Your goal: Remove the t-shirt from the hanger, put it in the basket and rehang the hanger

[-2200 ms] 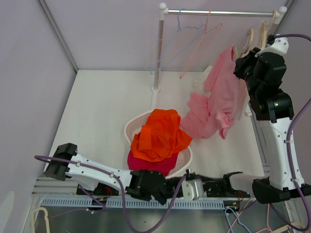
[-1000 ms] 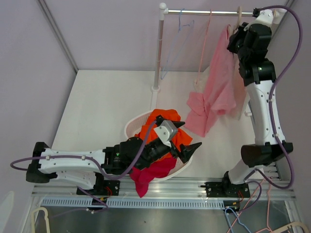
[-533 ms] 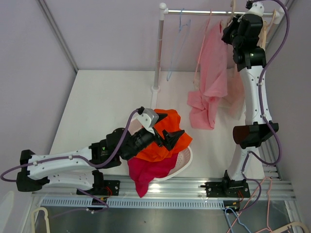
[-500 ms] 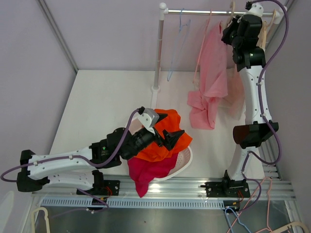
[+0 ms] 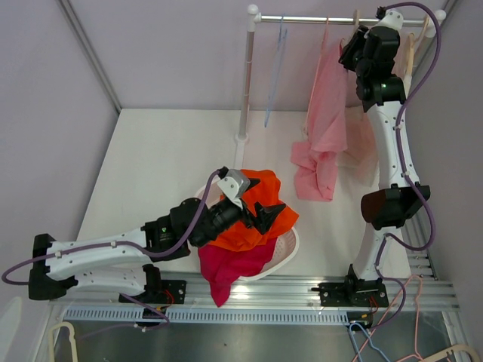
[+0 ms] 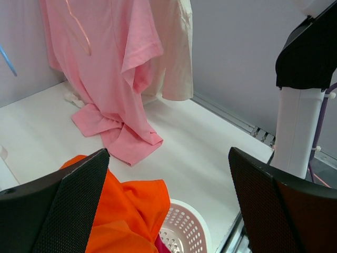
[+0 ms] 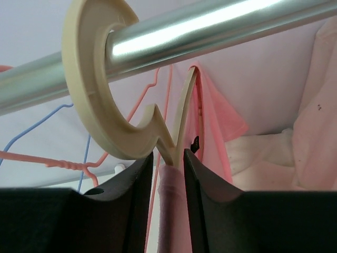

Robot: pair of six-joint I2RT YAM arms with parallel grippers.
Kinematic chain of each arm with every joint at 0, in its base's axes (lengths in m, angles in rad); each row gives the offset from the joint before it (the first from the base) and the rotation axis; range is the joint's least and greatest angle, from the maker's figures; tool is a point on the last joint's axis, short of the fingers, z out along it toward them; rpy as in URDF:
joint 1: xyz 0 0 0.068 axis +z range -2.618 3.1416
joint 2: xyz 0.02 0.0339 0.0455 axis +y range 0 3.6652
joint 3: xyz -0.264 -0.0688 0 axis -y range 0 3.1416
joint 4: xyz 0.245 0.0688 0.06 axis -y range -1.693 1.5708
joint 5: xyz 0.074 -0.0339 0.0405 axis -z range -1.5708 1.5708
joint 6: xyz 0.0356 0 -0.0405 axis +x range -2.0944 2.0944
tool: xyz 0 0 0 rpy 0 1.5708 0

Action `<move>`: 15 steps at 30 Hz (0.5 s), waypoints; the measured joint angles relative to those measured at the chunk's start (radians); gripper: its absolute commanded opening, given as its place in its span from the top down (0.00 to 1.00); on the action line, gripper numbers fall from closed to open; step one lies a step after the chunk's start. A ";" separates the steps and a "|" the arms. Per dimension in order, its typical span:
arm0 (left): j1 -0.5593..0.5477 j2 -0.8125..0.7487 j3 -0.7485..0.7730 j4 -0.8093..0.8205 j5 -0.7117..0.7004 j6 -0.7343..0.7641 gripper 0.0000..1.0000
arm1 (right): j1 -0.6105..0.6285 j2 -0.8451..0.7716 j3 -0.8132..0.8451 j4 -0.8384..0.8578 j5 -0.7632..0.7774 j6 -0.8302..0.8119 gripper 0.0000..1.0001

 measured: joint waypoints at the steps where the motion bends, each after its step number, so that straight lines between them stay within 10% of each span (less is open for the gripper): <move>1: 0.001 -0.001 -0.006 0.000 0.000 -0.001 0.01 | 0.000 0.000 0.002 0.002 0.012 -0.006 0.66; 10: 0.007 -0.003 -0.024 -0.001 0.016 -0.008 0.00 | 0.003 0.034 0.034 0.065 0.071 -0.084 0.66; 15: 0.020 -0.003 -0.026 -0.001 0.022 -0.008 0.01 | 0.006 0.069 0.056 0.097 0.085 -0.113 1.00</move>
